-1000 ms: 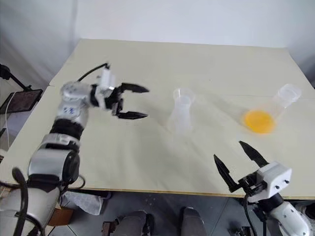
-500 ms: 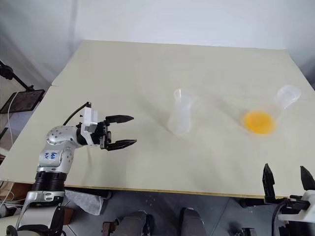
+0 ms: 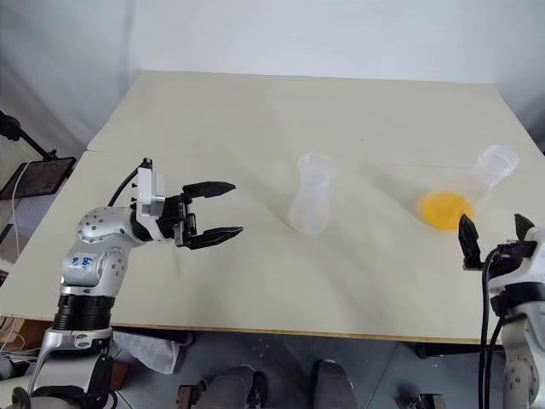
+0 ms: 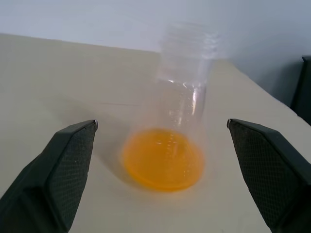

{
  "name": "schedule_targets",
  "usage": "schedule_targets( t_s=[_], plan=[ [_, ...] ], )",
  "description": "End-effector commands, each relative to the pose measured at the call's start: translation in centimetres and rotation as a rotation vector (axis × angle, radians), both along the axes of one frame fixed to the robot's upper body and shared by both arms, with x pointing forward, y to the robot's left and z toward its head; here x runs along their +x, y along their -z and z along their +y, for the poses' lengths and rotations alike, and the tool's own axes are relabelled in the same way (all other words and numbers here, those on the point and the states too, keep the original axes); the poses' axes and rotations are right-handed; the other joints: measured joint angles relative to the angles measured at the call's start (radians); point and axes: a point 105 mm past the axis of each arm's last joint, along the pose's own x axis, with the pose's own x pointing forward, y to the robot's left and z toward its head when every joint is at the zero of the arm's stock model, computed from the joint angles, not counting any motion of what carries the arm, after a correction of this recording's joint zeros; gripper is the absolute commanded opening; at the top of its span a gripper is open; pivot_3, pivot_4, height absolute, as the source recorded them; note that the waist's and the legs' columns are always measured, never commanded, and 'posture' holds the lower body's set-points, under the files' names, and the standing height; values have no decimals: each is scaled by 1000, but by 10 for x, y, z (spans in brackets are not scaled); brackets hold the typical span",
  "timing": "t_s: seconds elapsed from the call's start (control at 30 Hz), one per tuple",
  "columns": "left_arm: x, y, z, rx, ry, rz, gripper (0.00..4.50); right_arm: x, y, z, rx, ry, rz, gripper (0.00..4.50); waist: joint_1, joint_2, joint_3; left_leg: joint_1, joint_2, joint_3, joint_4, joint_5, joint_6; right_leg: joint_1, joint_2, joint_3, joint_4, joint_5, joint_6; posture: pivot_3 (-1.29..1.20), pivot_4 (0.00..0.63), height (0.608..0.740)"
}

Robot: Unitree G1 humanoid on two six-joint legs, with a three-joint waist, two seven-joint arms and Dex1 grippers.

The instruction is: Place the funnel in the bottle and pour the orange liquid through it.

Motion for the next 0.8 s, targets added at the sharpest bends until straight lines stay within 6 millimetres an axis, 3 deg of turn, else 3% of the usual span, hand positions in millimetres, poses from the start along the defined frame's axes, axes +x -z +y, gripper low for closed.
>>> schedule_targets(
  t_s=[0.03,0.2,0.4,0.77,0.8],
  plan=[
    [-5,-10,-3,-13,12,-42,4476,14,-15,-15,-13,67,-13,4500,-1,0,0,0,0,0,0,0,0,0,0,0,0,0,0,0,150,740],
    [-3,-13,-5,-19,4,-57,4476,35,-24,-26,-30,97,-21,4500,-1,0,0,0,0,0,0,0,0,0,0,0,0,0,0,0,150,740],
    [-3,-15,-8,-23,3,-64,4476,58,-34,-26,-15,62,-34,4500,-3,0,0,-1,0,0,0,0,0,0,0,-1,0,0,0,0,150,740],
    [-7,-16,-9,-22,12,-62,4476,84,-52,-29,-4,48,-79,4500,-3,0,0,-1,0,0,0,0,0,-1,0,-2,0,0,0,0,150,740],
    [-7,-17,-9,-24,13,-62,4497,85,-52,-28,-2,45,-80,4311,-3,0,0,-1,0,0,0,0,0,-1,0,-2,0,0,0,0,150,740]
  ],
)
